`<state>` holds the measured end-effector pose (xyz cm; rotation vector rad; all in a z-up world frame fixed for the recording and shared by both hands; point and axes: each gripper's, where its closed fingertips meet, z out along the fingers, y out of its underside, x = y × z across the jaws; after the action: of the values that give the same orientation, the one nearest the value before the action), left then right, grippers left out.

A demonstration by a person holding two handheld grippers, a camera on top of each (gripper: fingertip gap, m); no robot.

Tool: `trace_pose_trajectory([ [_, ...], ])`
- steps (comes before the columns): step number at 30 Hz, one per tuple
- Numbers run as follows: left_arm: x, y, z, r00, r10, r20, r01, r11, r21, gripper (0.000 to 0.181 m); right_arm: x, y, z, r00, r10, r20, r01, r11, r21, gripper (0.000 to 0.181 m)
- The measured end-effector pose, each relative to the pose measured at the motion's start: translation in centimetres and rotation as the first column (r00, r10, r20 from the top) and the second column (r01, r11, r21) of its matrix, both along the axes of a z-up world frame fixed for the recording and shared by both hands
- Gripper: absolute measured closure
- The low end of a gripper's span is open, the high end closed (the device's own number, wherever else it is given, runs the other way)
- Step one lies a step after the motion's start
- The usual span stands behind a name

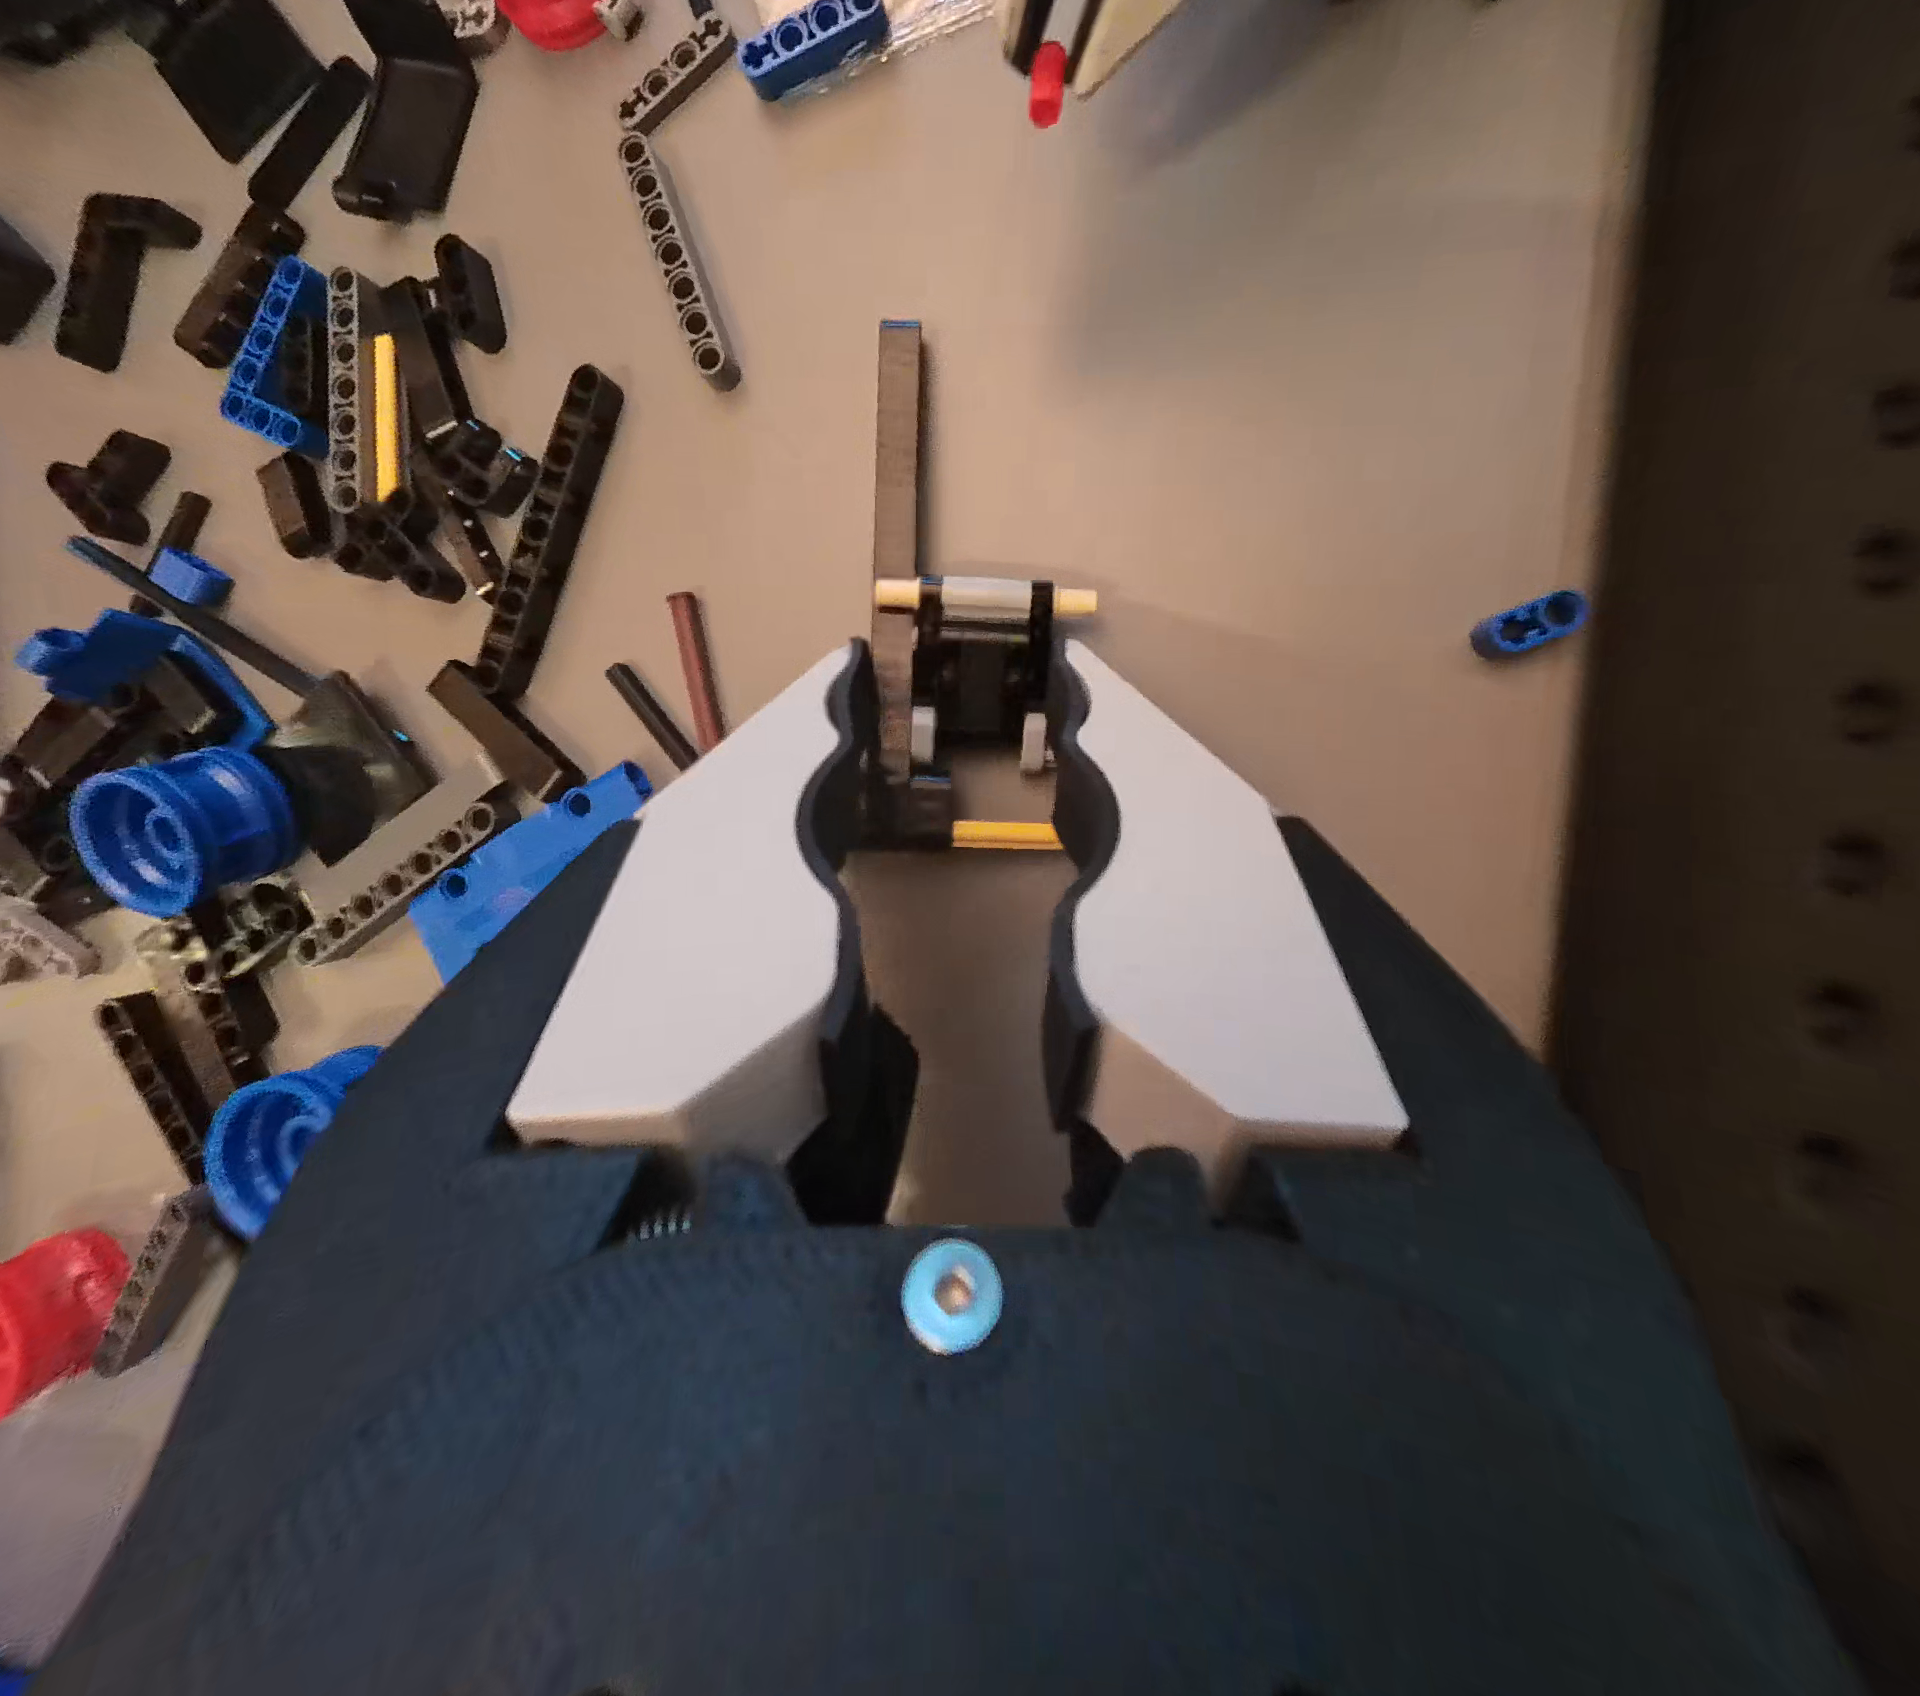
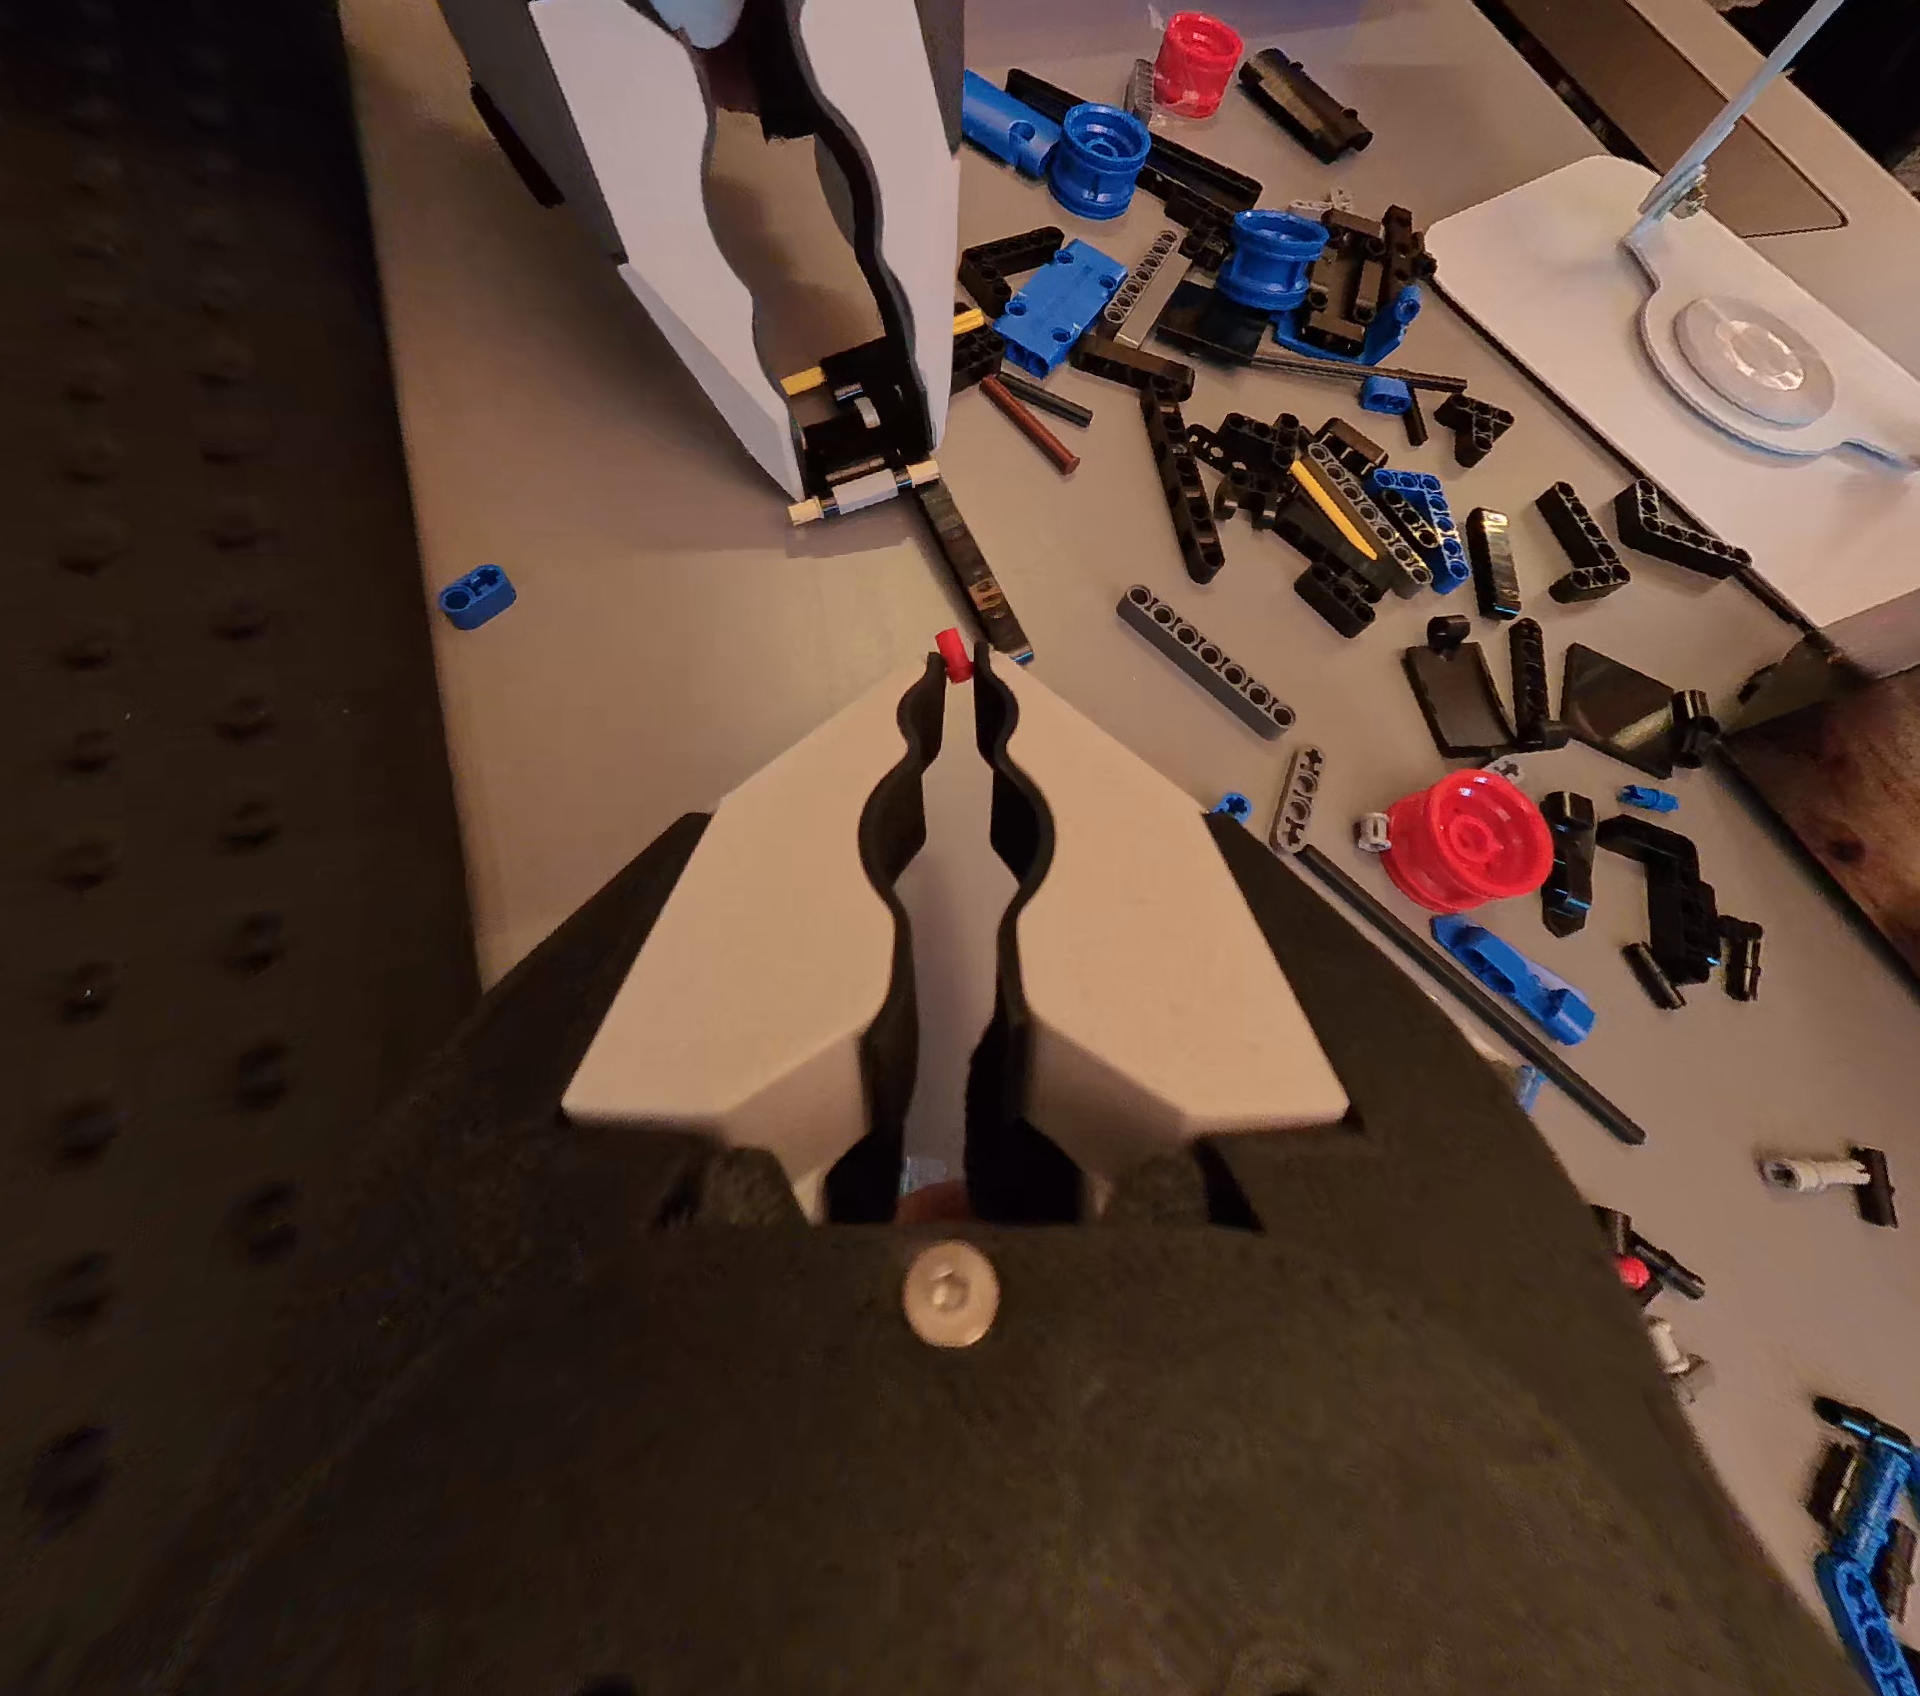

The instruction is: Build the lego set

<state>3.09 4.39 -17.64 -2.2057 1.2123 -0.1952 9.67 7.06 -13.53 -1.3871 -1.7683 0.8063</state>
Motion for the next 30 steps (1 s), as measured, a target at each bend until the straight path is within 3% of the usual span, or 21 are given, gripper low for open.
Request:
trace_pose_trajectory([
  [7,2.6,-2.2,2.0,0.935,0.087,0.343,0.030,0.946,-0.321,0.150,-0.1,-0.6,0.7,0.999,0.026,-0.031,-0.027,0.999,-0.020,0.177],
  [15,4.2,-2.7,1.8,0.875,0.186,0.447,0.088,0.846,-0.526,0.150,-1.4,-2.5,-1.3,0.992,0.109,0.062,-0.113,0.991,0.066,0.177],
  [22,3.8,-1.9,1.5,0.876,0.221,0.429,0.043,0.849,-0.526,0.145,-1.9,-2.4,-2.8,0.987,0.103,0.126,-0.117,0.987,0.109,0.177],
  [30,2.6,-0.2,1.8,0.788,0.344,0.511,-0.063,0.871,-0.488,0.134,-2.2,-0.8,-3.5,0.987,0.048,0.155,-0.067,0.991,0.119,0.178],
])
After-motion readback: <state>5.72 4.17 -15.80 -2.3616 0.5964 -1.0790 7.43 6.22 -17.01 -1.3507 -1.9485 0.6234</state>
